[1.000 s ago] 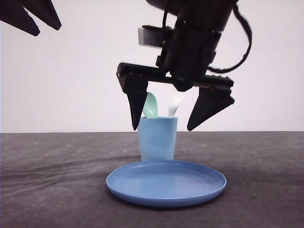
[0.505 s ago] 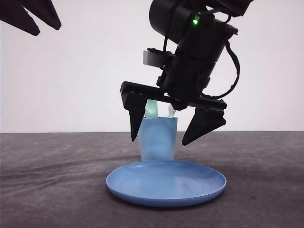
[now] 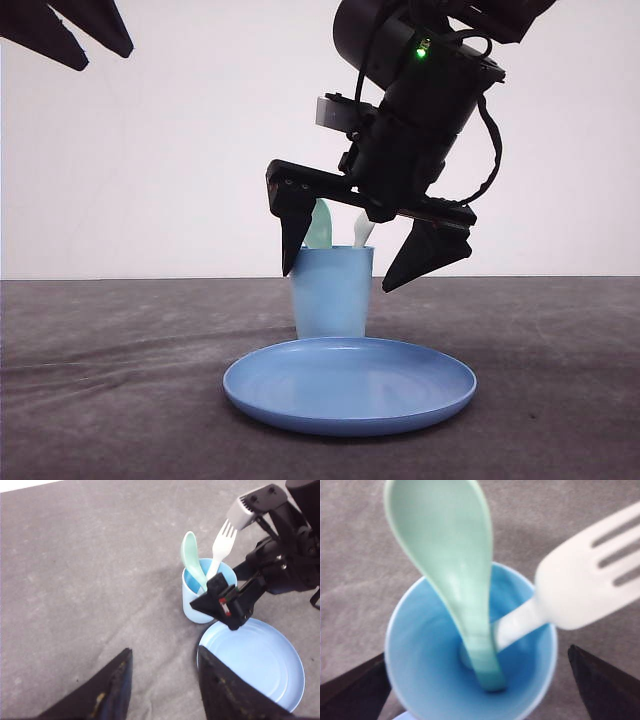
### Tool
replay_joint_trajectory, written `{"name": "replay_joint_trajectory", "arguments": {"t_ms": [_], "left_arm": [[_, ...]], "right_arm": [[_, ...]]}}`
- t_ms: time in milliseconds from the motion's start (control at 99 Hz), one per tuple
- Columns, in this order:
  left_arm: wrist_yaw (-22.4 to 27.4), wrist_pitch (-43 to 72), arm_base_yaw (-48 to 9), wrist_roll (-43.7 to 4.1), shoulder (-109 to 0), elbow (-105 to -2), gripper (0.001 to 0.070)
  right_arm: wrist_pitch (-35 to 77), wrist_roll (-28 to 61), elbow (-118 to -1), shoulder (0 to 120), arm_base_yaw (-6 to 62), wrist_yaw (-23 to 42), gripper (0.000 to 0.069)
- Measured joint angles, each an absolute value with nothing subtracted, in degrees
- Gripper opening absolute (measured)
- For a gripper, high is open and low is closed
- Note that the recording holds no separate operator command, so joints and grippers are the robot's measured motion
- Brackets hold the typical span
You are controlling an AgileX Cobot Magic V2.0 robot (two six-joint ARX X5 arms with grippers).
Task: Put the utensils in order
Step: 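Lower the right gripper around the blue cup and close on it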
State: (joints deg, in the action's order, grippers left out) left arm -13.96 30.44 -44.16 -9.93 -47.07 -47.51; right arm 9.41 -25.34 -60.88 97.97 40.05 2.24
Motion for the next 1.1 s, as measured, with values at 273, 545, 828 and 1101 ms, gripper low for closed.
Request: {"name": "replay_joint_trajectory", "arguments": {"t_ms": [273, 545, 828, 1101], "left_arm": [[-14.0, 29.2, -44.2, -9.9, -47.1, -47.5, 0.024], [-14.0, 29.3, -44.2, -9.9, -47.1, -47.5, 0.024], [-14.0, 29.3, -44.2, -9.8, -47.1, -47.5, 0.024], [-14.0, 30.0, -44.2, -9.8, -47.1, -47.5, 0.024]], "right_arm": [[8.5, -24.2, -60.9, 99.5, 40.1, 1.5, 0.0679], [8.3, -23.9, -62.5, 102.4, 40.1, 1.3, 0.066], [8.1, -23.8, -62.5, 102.4, 40.0, 1.5, 0.0475], [7.5, -23.4, -62.5, 102.4, 40.0, 2.5, 0.0414]]}}
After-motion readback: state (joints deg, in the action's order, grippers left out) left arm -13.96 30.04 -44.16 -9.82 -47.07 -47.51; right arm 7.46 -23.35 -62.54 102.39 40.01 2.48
